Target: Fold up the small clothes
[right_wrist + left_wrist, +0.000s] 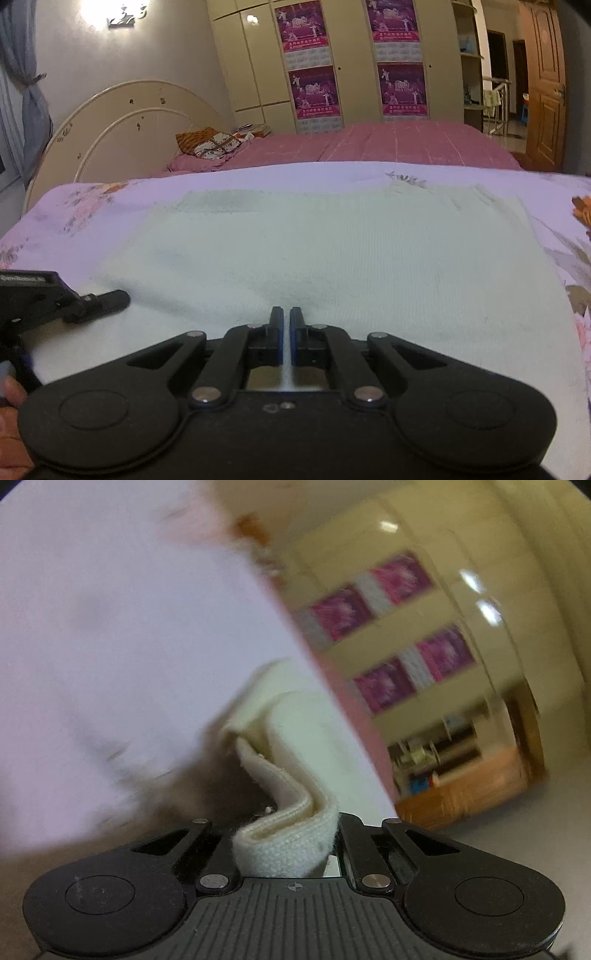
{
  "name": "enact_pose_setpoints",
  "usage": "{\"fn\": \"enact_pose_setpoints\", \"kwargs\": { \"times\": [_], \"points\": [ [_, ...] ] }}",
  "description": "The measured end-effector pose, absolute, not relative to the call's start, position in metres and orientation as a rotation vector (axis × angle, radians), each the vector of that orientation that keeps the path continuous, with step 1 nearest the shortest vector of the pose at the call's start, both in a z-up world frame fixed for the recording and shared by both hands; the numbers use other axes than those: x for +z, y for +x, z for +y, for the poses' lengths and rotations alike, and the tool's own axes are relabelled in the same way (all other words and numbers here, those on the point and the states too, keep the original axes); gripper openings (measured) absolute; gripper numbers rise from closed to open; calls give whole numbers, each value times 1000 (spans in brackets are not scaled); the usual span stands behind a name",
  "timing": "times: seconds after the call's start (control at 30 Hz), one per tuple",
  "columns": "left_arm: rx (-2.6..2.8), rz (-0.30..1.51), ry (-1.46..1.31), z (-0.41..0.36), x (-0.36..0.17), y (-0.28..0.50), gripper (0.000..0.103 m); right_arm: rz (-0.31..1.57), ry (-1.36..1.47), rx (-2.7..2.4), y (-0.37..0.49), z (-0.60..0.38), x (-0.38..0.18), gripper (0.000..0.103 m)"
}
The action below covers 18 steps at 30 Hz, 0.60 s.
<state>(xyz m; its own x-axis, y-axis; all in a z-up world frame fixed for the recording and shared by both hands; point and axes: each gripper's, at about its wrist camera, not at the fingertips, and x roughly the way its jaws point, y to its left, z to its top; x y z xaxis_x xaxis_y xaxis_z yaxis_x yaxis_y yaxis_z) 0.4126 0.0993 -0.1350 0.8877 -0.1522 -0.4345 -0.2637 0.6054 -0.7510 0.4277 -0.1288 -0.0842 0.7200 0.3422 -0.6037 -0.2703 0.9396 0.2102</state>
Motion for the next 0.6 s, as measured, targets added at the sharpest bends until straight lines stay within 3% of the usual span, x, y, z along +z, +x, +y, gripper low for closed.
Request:
{"fn": "enact_pose_setpoints", "kwargs": {
  "times": [0.23,0.37,0.47,0.6],
  "points": [
    [-132,542,-405,-18,-52,450,7,692,330,305,424,-167,-79,2],
    [-195,669,-257,-88,-68,473,8,605,599,166,407,-246,-69,17],
    [-270,786,-201,-133,-92,485,19,569,691,102,395,-299,-63,29],
    [-365,745,-248,-134,-77,459,22,563,722,96,385,-342,-58,31]
  ]
}}
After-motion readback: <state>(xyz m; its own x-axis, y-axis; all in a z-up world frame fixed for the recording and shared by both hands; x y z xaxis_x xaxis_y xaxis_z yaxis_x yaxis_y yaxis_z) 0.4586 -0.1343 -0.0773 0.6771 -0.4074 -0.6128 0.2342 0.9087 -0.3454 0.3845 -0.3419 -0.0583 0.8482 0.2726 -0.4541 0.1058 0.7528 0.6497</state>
